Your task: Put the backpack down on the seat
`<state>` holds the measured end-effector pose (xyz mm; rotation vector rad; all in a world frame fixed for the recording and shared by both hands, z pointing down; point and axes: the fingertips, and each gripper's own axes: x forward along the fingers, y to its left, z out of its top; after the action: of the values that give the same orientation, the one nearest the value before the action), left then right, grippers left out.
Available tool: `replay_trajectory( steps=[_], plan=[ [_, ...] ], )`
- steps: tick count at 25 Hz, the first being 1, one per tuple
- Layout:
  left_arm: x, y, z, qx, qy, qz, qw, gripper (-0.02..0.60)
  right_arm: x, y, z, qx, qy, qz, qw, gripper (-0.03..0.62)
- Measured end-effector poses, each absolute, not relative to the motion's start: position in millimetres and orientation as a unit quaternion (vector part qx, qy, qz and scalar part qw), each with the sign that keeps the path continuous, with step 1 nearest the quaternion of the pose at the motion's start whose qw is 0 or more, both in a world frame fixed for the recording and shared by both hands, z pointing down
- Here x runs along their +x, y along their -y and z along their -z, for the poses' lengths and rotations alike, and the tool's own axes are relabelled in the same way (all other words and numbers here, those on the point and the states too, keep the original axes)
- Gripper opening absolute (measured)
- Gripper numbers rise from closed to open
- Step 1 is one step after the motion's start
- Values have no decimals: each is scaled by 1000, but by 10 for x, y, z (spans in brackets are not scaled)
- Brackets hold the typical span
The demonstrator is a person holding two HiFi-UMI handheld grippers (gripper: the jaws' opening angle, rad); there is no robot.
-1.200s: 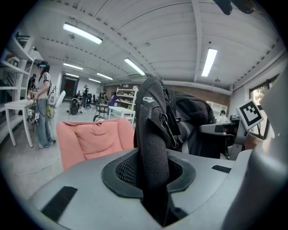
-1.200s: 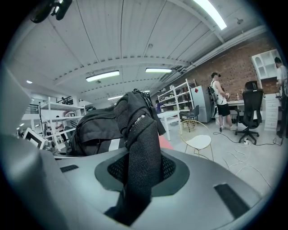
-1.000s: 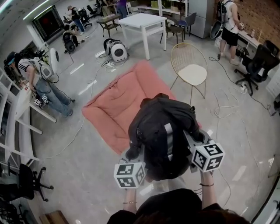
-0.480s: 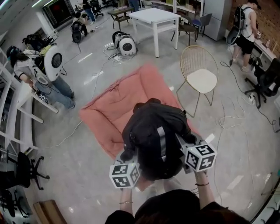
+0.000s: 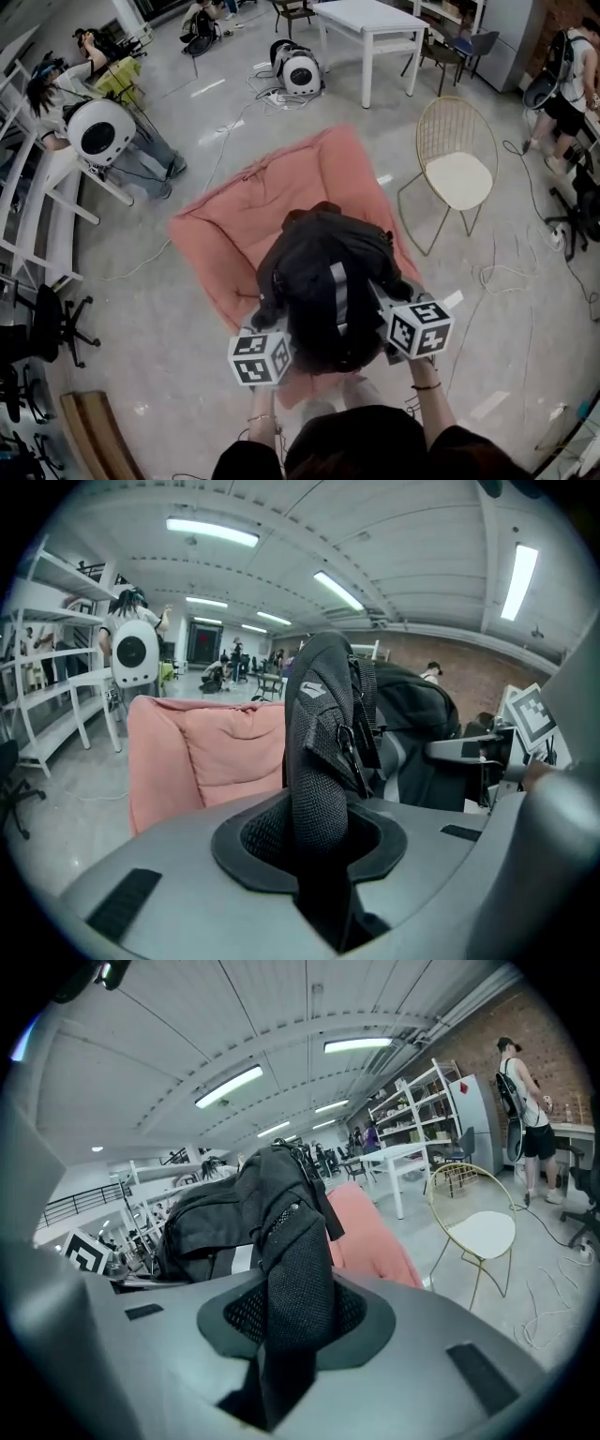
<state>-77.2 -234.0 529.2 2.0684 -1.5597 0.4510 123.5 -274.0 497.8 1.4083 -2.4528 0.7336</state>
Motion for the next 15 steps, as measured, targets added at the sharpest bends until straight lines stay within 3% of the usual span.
replay_trajectory(
  steps=[15],
  plan=[
    [-953,2874,-6021,731,577,-191,310,92,1014,3395,-5644,460,833,-269,150,92]
  ],
)
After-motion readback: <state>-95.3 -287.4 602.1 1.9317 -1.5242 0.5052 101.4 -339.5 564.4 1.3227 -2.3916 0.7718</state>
